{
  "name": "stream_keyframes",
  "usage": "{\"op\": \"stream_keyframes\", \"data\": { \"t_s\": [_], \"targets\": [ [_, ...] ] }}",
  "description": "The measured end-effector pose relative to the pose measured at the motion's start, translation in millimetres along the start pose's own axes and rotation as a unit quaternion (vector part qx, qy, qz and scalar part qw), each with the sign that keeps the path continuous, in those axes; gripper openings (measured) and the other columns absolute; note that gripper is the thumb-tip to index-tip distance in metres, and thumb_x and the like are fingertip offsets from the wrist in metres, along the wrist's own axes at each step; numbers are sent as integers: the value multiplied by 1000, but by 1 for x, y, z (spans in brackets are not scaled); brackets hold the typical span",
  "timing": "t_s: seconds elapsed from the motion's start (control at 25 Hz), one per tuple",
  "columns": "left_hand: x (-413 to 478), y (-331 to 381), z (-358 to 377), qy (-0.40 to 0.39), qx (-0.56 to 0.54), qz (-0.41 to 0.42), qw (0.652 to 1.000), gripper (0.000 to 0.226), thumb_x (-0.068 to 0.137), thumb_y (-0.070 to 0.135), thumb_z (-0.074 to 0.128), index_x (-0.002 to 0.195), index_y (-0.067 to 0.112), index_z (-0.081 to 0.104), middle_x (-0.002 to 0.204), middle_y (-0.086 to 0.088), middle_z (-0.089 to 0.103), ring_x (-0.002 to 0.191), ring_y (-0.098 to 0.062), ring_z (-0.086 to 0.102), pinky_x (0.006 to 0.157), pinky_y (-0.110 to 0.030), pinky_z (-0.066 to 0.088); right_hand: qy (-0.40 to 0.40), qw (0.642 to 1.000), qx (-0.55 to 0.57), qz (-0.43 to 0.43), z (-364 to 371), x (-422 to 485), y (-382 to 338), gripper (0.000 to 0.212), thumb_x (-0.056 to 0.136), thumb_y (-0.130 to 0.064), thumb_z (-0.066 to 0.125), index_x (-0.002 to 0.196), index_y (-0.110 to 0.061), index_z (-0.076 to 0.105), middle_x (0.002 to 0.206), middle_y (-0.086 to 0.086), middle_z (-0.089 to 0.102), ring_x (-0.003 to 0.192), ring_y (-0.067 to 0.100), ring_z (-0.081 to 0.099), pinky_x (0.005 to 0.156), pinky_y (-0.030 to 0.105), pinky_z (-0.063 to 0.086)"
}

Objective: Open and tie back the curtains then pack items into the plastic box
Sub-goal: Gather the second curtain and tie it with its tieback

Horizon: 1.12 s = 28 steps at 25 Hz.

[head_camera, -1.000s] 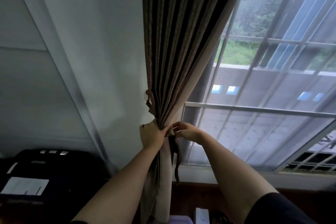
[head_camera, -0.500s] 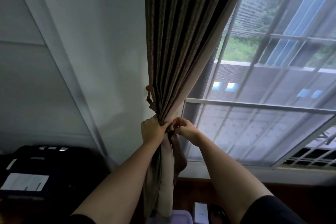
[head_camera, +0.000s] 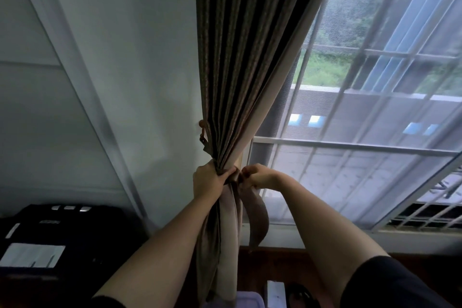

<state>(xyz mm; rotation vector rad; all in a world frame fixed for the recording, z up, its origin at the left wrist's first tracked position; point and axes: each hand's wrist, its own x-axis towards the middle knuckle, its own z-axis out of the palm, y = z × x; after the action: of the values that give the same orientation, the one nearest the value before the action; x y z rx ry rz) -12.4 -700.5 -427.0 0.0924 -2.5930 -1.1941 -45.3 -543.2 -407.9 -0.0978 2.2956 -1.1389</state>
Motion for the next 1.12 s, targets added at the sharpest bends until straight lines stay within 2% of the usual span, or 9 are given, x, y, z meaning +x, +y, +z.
{"op": "stream_keyframes", "data": {
  "t_s": [0.08, 0.16, 0.28, 0.48, 0.64, 0.8, 0.88, 1.0, 1.12],
  "targets": [
    [1, -3, 0, 3, -6, 5, 1000, 45, 80, 44, 68, 99, 3, 66, 90, -15, 72, 88, -31, 66, 76, -31, 48, 13, 1000, 13, -3, -11, -4, -5, 14, 83, 2, 56, 93, -5, 63, 72, 4, 60, 59, 6, 57, 52, 12, 46],
    [2, -4, 2, 5, 2, 11, 1000, 45, 80, 43, 68, 102, 3, 66, 93, -15, 72, 90, -32, 66, 74, -30, 47, 93, 990, -98, -38, -25, 0, -6, 16, 84, -9, 60, 98, -7, 68, 79, 6, 65, 64, 10, 59, 57, 18, 44],
    [0, -2, 7, 6, -8, 13, 1000, 43, 83, 41, 65, 102, 3, 64, 91, -16, 71, 88, -32, 66, 71, -26, 46, 255, 924, -256, -122, -33, 7, -3, 17, 76, -17, 65, 92, -19, 70, 89, 3, 70, 80, 19, 60, 64, 22, 37],
    [-1, -1, 16, 26, -12, -4, 1000, 39, 85, 39, 63, 99, 3, 65, 88, -16, 71, 84, -32, 67, 67, -25, 42, 384, 916, -54, -99, -5, 14, 0, 17, 75, -13, 64, 91, -10, 70, 101, 9, 56, 90, 18, 50, 82, 22, 43],
    [4, -2, 19, 31, -12, -13, 999, 36, 83, 40, 64, 94, 5, 67, 85, -14, 71, 81, -31, 67, 64, -27, 46, 346, 935, 56, -50, 10, 14, -14, 19, 85, -15, 58, 102, -10, 66, 94, 9, 70, 82, 20, 63, 63, 23, 51],
    [3, -2, 19, 29, -24, 15, 999, 32, 79, 33, 71, 84, 2, 67, 76, -14, 71, 70, -29, 67, 56, -20, 37, 91, 938, 298, -153, 15, -3, -17, 50, 65, 9, 51, 113, -1, 48, 89, 14, 59, 75, 20, 58, 58, 26, 50],
    [3, -4, 21, 25, -14, 50, 998, 32, 77, 31, 73, 84, 0, 68, 74, -15, 72, 68, -32, 68, 56, -21, 40, 35, 947, 256, -193, 9, -9, -24, 49, 64, 10, 61, 110, -1, 52, 91, 8, 62, 82, 18, 62, 66, 26, 54],
    [2, -6, 22, 2, 25, 63, 998, 37, 76, 34, 71, 96, 3, 70, 88, -14, 73, 80, -31, 69, 69, -30, 50, 79, 968, 158, -178, 15, -4, -37, 43, 66, -10, 81, 105, -10, 65, 103, 3, 68, 98, 14, 64, 87, 29, 54],
    [5, -11, 11, -83, -5, 87, 993, 34, 82, 37, 56, 93, 7, 67, 85, -12, 71, 79, -27, 66, 63, -23, 40, 231, 958, 144, -94, 27, 12, -39, 65, 56, -36, 84, 113, -17, 59, 107, 2, 66, 100, 17, 63, 85, 35, 55]
  ]
}}
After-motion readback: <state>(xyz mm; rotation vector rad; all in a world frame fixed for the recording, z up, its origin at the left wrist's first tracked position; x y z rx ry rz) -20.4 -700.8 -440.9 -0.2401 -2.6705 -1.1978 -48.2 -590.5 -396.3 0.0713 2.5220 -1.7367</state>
